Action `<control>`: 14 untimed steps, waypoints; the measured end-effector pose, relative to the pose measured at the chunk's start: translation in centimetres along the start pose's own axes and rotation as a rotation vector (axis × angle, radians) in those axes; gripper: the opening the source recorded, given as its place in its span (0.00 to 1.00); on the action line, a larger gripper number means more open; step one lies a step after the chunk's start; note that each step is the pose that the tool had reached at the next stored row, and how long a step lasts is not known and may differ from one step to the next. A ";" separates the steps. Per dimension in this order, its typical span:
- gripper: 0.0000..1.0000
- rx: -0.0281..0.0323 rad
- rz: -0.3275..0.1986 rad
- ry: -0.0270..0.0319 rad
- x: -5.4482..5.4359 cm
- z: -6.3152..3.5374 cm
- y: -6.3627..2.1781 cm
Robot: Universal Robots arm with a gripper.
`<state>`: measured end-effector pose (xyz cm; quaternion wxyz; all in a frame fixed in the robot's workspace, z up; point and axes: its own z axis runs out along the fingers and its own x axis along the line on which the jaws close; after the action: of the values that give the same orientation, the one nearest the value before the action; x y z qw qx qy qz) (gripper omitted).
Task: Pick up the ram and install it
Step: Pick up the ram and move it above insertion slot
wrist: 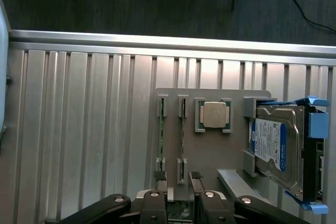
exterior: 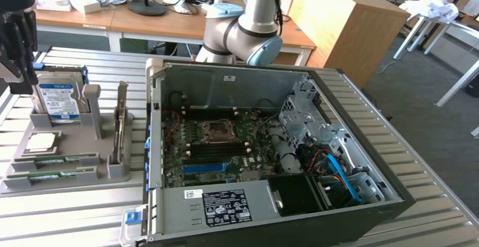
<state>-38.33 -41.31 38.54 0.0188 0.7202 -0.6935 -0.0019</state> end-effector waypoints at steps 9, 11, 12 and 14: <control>0.30 0.0111 -0.004 -0.0140 0.0 0.28 -0.02; 0.30 0.0115 -0.004 -0.0142 0.0 0.35 -0.02; 0.30 0.0115 -0.004 -0.0142 0.0 0.42 -0.02; 0.30 0.0113 -0.004 -0.0142 0.0 0.58 -0.02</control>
<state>-38.33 -41.31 37.96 0.0098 0.7216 -0.6923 -0.0031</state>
